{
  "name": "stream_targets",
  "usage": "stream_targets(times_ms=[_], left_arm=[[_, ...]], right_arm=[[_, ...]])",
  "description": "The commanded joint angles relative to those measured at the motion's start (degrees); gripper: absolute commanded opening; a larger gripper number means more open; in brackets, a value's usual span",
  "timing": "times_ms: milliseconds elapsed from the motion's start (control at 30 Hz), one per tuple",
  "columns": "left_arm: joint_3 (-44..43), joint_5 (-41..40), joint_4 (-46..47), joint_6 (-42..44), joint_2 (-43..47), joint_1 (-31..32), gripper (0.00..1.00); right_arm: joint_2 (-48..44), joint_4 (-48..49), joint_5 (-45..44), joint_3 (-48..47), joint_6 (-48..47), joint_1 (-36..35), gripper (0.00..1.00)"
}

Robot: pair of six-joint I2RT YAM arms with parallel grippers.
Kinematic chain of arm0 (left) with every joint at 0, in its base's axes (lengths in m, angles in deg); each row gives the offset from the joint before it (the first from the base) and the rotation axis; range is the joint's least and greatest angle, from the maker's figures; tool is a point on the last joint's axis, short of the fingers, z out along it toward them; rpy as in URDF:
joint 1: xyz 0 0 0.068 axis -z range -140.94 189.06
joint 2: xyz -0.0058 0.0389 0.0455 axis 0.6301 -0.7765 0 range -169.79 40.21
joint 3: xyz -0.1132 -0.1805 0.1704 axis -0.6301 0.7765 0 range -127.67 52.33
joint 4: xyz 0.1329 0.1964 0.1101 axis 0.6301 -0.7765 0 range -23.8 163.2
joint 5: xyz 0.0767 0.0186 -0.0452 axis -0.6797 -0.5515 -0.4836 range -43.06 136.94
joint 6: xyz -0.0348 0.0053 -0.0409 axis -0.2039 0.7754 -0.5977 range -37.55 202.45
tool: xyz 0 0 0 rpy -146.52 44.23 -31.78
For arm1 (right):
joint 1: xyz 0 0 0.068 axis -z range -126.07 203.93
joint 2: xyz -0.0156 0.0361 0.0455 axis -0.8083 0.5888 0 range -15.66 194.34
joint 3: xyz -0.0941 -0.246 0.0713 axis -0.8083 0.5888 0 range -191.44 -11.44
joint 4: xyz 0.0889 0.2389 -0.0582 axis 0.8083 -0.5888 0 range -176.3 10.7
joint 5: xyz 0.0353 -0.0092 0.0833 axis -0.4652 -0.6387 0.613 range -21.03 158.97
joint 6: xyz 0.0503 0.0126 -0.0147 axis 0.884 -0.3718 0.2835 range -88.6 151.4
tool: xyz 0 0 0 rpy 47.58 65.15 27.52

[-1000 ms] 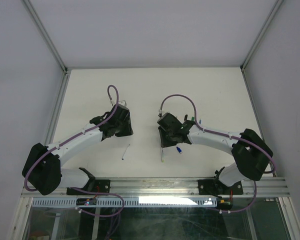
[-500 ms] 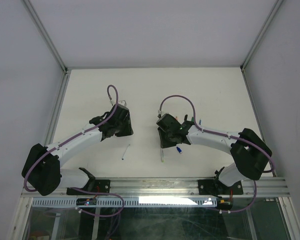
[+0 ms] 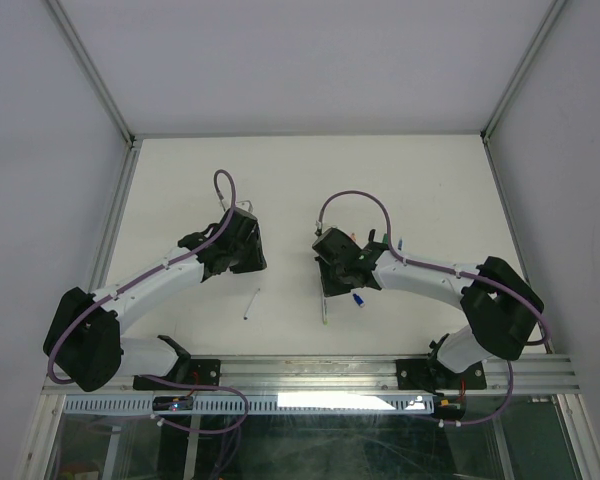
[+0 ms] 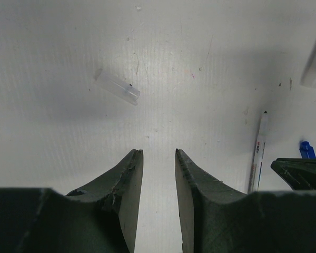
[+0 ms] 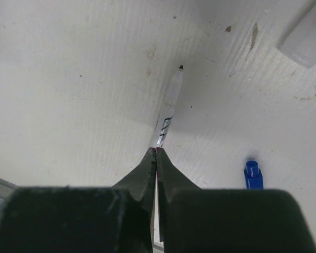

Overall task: Insert the pens into the pen caps
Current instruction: Move the pen to the center of the board.

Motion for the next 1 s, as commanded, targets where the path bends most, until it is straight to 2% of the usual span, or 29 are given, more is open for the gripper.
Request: stream_targets(times_ms=[0, 133, 267, 367, 533, 700, 800, 967], left_arm=[[-0.73, 0.31, 2.24, 0.54, 2.17, -0.50, 0.32], [-0.77, 0.41, 2.18, 0.58, 2.37, -0.50, 0.32], [-0.69, 0.41, 2.17, 0.70, 2.94, -0.50, 0.32], [-0.68, 0.36, 2.16, 0.74, 3.57, -0.52, 0.33], [-0.45, 0.22, 2.09, 0.80, 4.12, -0.55, 0.34], [-0.21, -0.36, 1.82, 0.59, 4.46, -0.57, 0.34], [-0.22, -0.76, 1.62, 0.57, 4.80, -0.57, 0.34], [-0.44, -1.26, 1.36, 0.57, 5.56, -0.60, 0.35]], right_arm=[[-0.91, 1.78, -1.23, -1.01, 0.48, -0.45, 0.00], [-1.23, 1.69, -1.31, -0.88, 0.71, -0.44, 0.01], [-1.98, 1.73, -1.14, -0.27, 1.04, -0.91, 0.41], [-3.13, 2.15, -1.39, 0.60, 1.48, -1.54, 0.51], [-5.12, 1.72, -3.59, 1.48, 2.56, -4.09, 0.54], [-6.73, 1.30, -8.10, 2.18, 5.53, -10.55, 0.56], [-7.60, 0.51, -13.36, 2.05, 8.70, -17.51, 0.58], [-7.30, -1.83, -23.35, 0.37, 16.96, -34.63, 0.58]])
